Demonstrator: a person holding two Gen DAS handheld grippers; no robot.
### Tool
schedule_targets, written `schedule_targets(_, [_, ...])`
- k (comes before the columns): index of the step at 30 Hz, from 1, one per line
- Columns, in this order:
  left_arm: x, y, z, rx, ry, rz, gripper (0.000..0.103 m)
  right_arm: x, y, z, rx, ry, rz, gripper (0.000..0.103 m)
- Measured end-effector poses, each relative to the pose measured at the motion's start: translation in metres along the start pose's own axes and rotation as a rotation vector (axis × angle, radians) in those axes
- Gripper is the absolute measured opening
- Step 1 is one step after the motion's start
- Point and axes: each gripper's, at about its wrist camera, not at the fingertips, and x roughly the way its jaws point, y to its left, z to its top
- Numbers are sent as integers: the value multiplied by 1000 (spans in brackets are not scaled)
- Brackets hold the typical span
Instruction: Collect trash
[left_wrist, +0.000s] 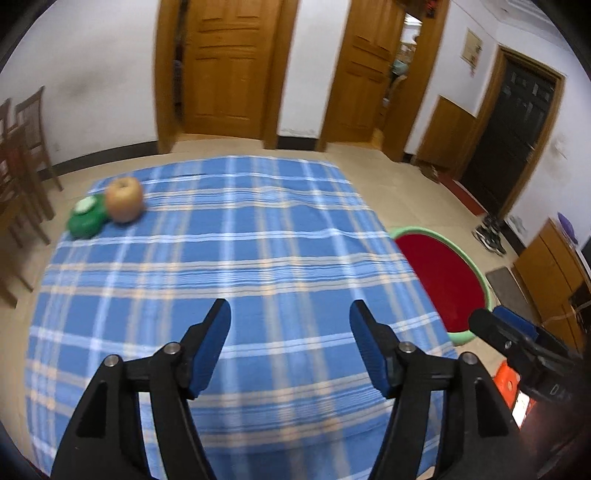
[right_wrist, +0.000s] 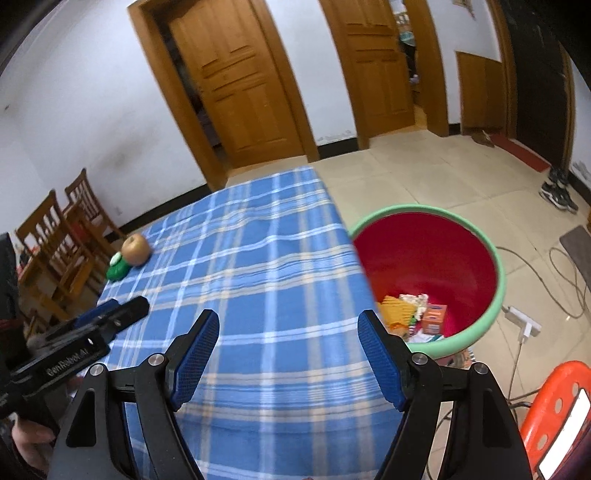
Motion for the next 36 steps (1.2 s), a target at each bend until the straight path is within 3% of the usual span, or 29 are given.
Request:
schedule_targets(7, [-24,43,-17,-72,-51,86,78,6,38,-17,-53,-25,-7,81])
schedule_targets(16, [-23,78,-40,-139,-48,170,78,11,71,-42,-102,-59,-3,82])
schedule_targets(23, [-8,84,-54,-142,-23,187,78,17,79,-57,-122,-100,-8,82])
schedule_targets(36, [8,77,-58,-109,-13,206,78,41,73,-69,-113,-58,-14,82])
